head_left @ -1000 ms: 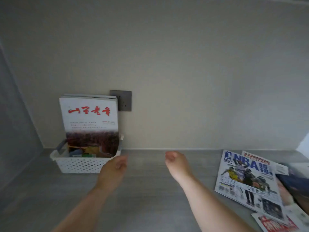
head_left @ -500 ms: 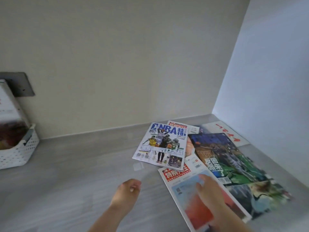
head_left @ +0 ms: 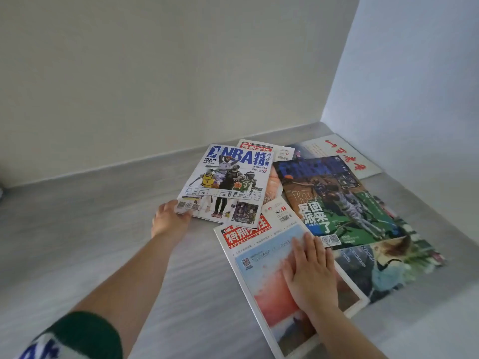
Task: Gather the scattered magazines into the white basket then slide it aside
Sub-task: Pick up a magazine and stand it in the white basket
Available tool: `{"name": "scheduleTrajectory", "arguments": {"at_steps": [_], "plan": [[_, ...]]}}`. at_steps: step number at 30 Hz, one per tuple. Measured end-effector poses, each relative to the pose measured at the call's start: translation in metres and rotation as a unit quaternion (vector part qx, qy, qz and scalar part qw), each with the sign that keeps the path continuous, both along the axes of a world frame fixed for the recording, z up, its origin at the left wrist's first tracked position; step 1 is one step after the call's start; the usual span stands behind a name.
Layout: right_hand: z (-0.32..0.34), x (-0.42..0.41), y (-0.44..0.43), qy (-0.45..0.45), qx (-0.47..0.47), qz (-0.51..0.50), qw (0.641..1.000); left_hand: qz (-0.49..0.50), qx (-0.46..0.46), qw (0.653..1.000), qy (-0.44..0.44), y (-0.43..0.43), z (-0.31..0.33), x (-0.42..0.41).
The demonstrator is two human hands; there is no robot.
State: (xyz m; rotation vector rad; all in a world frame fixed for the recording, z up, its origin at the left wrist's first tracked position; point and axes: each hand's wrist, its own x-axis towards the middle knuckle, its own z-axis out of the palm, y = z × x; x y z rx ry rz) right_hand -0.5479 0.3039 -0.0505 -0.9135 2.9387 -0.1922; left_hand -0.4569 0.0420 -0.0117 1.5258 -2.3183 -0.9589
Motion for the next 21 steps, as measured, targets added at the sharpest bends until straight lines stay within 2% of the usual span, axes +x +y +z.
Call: {"name": "scheduleTrajectory", "arguments": {"at_steps": [6,11,14,18,21], "plan": [[-0.002,-0.001,0.0,-0.008,-0.008,0.004,1.0,0.005,0.028,0.998,-0.058,-0.033,-0.003,-0.023],[-0.002,-0.001,0.0,-0.018,-0.005,0.003,1.0,0.007,-0.027,0.997,-0.069,-0.022,-0.007,-0.035],[-0.002,-0.002,0.001,-0.026,-0.005,0.003,1.0,0.031,0.022,0.996,-0.084,-0.022,-0.003,-0.04],[-0.001,-0.001,0.0,-0.028,-0.004,0.0,1.0,0.023,0.163,0.986,-0.026,-0.02,0.007,-0.045],[-0.001,-0.001,0.0,-0.033,-0.01,-0.007,0.999,0.036,0.159,0.986,0.037,-0.01,0.01,-0.047]]}}
